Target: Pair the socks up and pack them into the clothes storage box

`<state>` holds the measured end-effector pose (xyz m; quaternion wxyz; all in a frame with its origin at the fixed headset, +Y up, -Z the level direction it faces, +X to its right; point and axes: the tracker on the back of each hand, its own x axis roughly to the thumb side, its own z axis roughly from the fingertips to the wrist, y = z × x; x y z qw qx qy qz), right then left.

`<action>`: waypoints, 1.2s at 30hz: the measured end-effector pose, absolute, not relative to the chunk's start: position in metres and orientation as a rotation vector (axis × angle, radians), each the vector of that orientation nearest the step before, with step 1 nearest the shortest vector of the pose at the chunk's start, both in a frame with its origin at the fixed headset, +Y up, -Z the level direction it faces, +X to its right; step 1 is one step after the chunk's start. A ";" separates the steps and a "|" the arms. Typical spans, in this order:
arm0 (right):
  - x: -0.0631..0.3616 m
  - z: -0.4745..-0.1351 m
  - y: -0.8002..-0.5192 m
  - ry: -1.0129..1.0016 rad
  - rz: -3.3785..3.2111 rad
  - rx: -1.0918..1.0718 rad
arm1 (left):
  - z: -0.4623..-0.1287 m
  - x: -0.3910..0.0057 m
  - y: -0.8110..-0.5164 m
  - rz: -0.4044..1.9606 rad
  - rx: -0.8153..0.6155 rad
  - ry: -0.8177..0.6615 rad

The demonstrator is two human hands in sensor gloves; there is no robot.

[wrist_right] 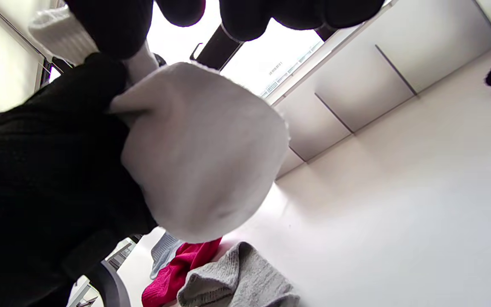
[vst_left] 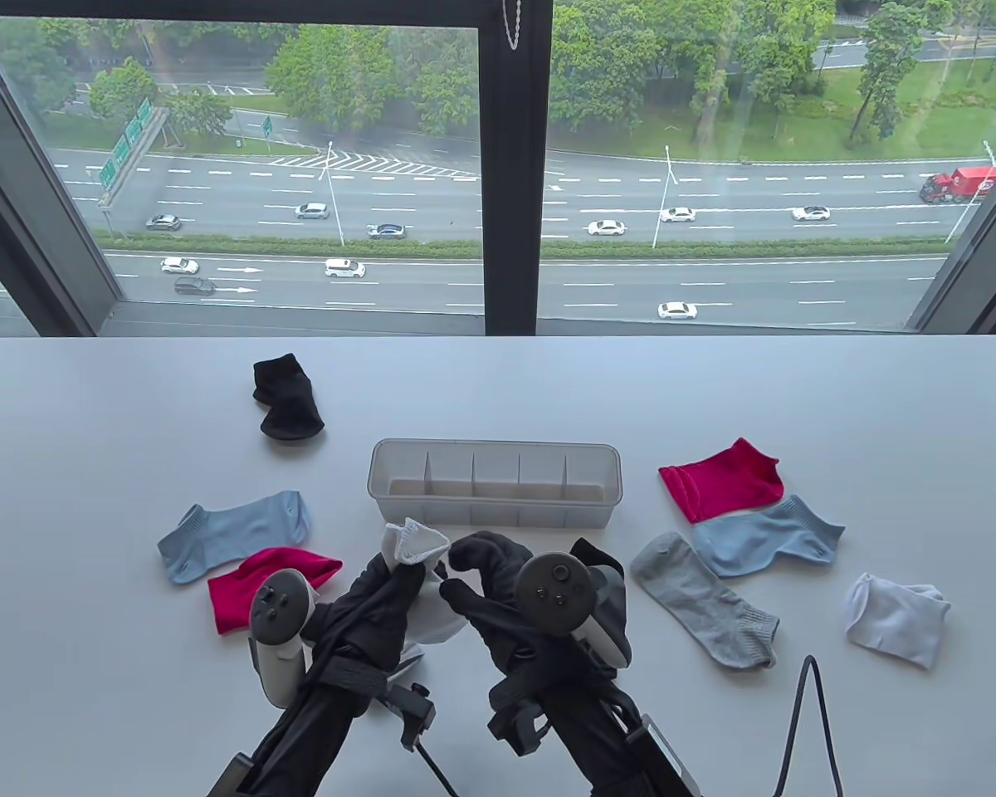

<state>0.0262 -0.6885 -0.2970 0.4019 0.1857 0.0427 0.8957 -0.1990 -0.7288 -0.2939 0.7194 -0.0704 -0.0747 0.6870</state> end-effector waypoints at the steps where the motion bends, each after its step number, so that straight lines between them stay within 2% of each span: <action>1: 0.028 -0.298 -0.689 0.150 2.243 0.516 | -0.294 -0.198 -0.727 1.483 -0.152 -0.180; 2: 0.030 -0.301 -0.690 0.239 2.162 0.607 | -0.294 -0.194 -0.724 1.404 -0.146 -0.227; 3: 0.031 -0.302 -0.691 0.291 2.078 0.589 | -0.294 -0.189 -0.720 1.313 -0.157 -0.289; 6: 0.031 -0.302 -0.694 0.293 1.984 0.525 | -0.292 -0.180 -0.715 1.183 -0.131 -0.332; 9: 0.048 -0.304 -0.693 0.102 1.972 0.286 | -0.292 -0.185 -0.712 1.200 -0.113 -0.299; 12: 0.072 -0.310 -0.690 -0.016 1.963 0.254 | -0.296 -0.201 -0.710 1.251 -0.031 -0.210; 15: 0.075 -0.313 -0.690 0.034 1.898 0.332 | -0.296 -0.201 -0.709 1.246 -0.068 -0.247; 19: 0.062 -0.313 -0.688 0.170 1.948 0.523 | -0.295 -0.191 -0.704 1.210 -0.263 -0.474; 20: 0.056 -0.312 -0.689 0.182 1.944 0.533 | -0.295 -0.190 -0.702 1.186 -0.249 -0.465; 22: 0.050 -0.311 -0.691 0.225 1.937 0.527 | -0.294 -0.194 -0.697 1.171 -0.080 -0.371; 23: 0.051 -0.311 -0.692 0.202 1.966 0.477 | -0.293 -0.200 -0.696 1.240 0.049 -0.276; 24: 0.053 -0.312 -0.692 0.182 1.983 0.453 | -0.293 -0.204 -0.696 1.281 0.075 -0.258; 28: 0.054 -0.312 -0.691 0.186 2.067 0.465 | -0.288 -0.204 -0.693 1.142 0.091 -0.246; 29: 0.052 -0.311 -0.689 0.201 2.076 0.553 | -0.287 -0.201 -0.692 1.100 0.093 -0.260; 30: 0.047 -0.311 -0.685 0.325 2.040 0.764 | -0.287 -0.197 -0.690 1.058 0.082 -0.296; 32: 0.040 -0.308 -0.681 0.393 2.014 0.813 | -0.286 -0.192 -0.688 1.016 0.081 -0.336; 34: 0.035 -0.307 -0.679 0.310 2.094 0.757 | -0.284 -0.188 -0.687 0.998 0.090 -0.361; 36: 0.047 -0.310 -0.681 0.047 2.208 0.542 | -0.283 -0.193 -0.687 1.006 0.108 -0.313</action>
